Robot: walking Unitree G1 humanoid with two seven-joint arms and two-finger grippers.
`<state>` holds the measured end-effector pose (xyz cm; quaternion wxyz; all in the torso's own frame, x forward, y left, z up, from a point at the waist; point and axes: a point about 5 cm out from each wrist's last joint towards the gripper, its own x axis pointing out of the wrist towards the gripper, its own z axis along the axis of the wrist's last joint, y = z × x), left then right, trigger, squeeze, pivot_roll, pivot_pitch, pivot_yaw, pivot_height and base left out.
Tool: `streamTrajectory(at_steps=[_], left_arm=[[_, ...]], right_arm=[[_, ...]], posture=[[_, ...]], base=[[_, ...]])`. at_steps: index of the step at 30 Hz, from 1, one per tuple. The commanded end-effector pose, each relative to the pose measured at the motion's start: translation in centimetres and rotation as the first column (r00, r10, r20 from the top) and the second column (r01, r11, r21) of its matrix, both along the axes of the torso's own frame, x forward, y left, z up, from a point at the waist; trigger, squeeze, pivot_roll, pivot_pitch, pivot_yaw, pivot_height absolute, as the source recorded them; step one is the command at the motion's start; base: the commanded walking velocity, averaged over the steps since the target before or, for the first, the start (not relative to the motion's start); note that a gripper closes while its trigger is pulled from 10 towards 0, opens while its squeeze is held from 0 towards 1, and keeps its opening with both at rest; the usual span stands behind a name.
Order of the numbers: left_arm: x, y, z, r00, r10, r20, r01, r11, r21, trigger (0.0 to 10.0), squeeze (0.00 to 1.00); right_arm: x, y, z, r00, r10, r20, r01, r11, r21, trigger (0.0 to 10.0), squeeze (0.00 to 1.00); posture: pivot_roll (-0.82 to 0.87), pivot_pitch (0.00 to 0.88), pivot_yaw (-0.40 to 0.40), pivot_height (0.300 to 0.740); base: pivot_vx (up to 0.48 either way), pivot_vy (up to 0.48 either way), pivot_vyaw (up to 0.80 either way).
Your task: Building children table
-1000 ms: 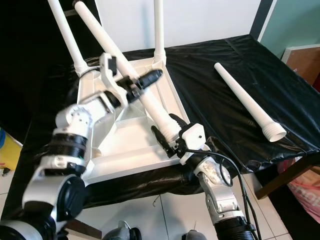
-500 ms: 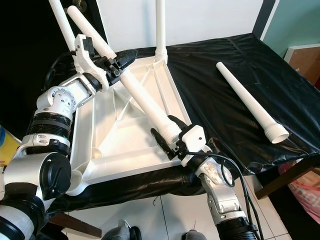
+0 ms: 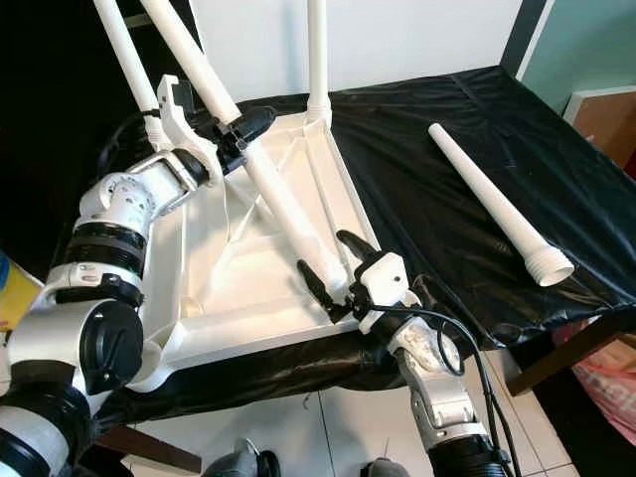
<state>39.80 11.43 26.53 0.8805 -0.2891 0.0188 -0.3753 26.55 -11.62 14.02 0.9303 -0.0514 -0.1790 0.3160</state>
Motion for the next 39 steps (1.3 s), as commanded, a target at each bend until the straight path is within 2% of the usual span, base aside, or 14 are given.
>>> streamTrajectory(at_steps=[1, 2, 4, 10, 11, 12, 15, 16, 18, 19, 26, 29, 35, 39], left_arm=[[-0.1, -0.4, 0.6, 0.999, -0.030, 0.025, 0.029, 0.999, 0.020, 0.3, 0.00], [-0.1, -0.4, 1.0, 0.999, -0.029, 0.046, 0.028, 0.999, 0.022, 10.0, 0.00], [-0.3, -0.4, 2.0, 0.995, -0.028, 0.097, 0.026, 0.999, 0.028, 10.0, 0.00], [-0.6, -0.6, 3.5, 0.991, -0.038, 0.130, 0.037, 0.999, 0.007, 10.0, 0.00], [-0.7, -0.6, 3.9, 0.991, -0.040, 0.131, 0.040, 0.999, 0.000, 10.0, 0.00], [-0.7, -0.6, 4.5, 0.989, -0.041, 0.140, 0.043, 0.999, -0.007, 10.0, 0.00], [-0.9, -0.7, 5.6, 0.985, -0.043, 0.165, 0.047, 0.999, -0.021, 10.0, 0.00], [-1.3, -0.8, 6.5, 0.978, -0.043, 0.206, 0.048, 0.999, -0.020, 10.0, 0.00], [-1.5, -0.9, 6.9, 0.973, -0.043, 0.227, 0.048, 0.999, -0.015, 10.0, 0.00], [-1.9, -1.3, 7.4, 0.962, -0.041, 0.271, 0.041, 0.999, 0.005, 10.0, 0.00], [-2.9, -2.4, 7.8, 0.937, -0.055, 0.346, 0.038, 0.998, 0.054, 10.0, 0.00], [-3.9, -3.7, 7.7, 0.911, -0.061, 0.409, 0.017, 0.994, 0.111, 10.0, 0.00], [-4.6, -4.9, 7.2, 0.894, -0.073, 0.441, -0.001, 0.987, 0.164, 10.0, 0.00], [-5.3, -6.2, 7.1, 0.867, -0.088, 0.490, -0.015, 0.979, 0.202, 10.0, 0.00]], right_arm=[[0.0, 0.0, 0.3, 1.000, -0.002, 0.006, 0.002, 1.000, 0.024, 10.0, 1.00], [0.1, -0.1, 0.4, 1.000, -0.007, 0.004, 0.007, 1.000, 0.031, 10.0, 1.00], [0.3, -0.4, 0.8, 1.000, -0.028, 0.000, 0.028, 0.998, 0.056, 10.0, 1.00], [0.8, -0.6, 1.3, 0.999, -0.048, -0.011, 0.048, 0.995, 0.092, 10.0, 1.00], [0.9, -0.6, 1.5, 0.999, -0.045, -0.019, 0.047, 0.993, 0.106, 10.0, 0.55], [1.1, -0.6, 1.7, 0.998, -0.047, -0.030, 0.051, 0.992, 0.113, 10.0, 0.00], [1.4, -0.5, 2.0, 0.997, -0.053, -0.053, 0.059, 0.992, 0.114, 10.0, 0.00], [1.9, -0.4, 2.2, 0.994, -0.066, -0.086, 0.075, 0.992, 0.098, 10.0, 0.00], [2.1, -0.4, 2.3, 0.992, -0.073, -0.103, 0.083, 0.993, 0.090, 10.0, 0.00], [2.5, -0.2, 2.7, 0.989, -0.070, -0.133, 0.079, 0.995, 0.060, 10.0, 0.00], [3.0, 0.1, 3.3, 0.989, -0.067, -0.134, 0.071, 0.997, 0.028, 10.0, 0.00], [3.6, 0.6, 4.3, 0.988, -0.057, -0.141, 0.056, 0.998, -0.011, 10.0, 0.00], [4.1, 0.9, 4.9, 0.987, -0.076, -0.138, 0.070, 0.996, -0.054, 10.0, 0.00], [4.5, 1.2, 4.9, 0.983, -0.076, -0.167, 0.062, 0.994, -0.086, 10.0, 0.00]], posture=[[-0.08, 0.055, 0.058, 0.740], [-0.08, 0.055, 0.058, 0.740], [-0.09, 0.052, 0.057, 0.740], [-0.09, 0.046, 0.054, 0.740], [-0.09, 0.046, 0.054, 0.740], [-0.08, 0.042, 0.051, 0.740], [-0.08, 0.040, 0.052, 0.740], [-0.08, 0.038, 0.052, 0.740], [-0.08, 0.038, 0.052, 0.740], [-0.08, 0.035, 0.053, 0.740], [-0.08, 0.032, 0.052, 0.740], [-0.08, 0.026, 0.050, 0.740], [-0.07, 0.024, 0.052, 0.740], [-0.07, 0.027, 0.052, 0.740]], base=[[0.000, 0.000, 0.00], [0.000, 0.000, 0.00], [0.000, 0.000, 0.00], [0.000, 0.000, 0.00], [0.000, 0.000, 0.00], [0.000, 0.000, 0.00], [0.000, 0.000, 0.00], [0.000, 0.000, 0.00], [0.000, 0.000, 0.00], [0.000, 0.000, 0.00], [0.000, 0.000, 0.00], [0.000, 0.000, 0.00], [0.000, 0.000, 0.00], [0.000, 0.000, 0.00]])
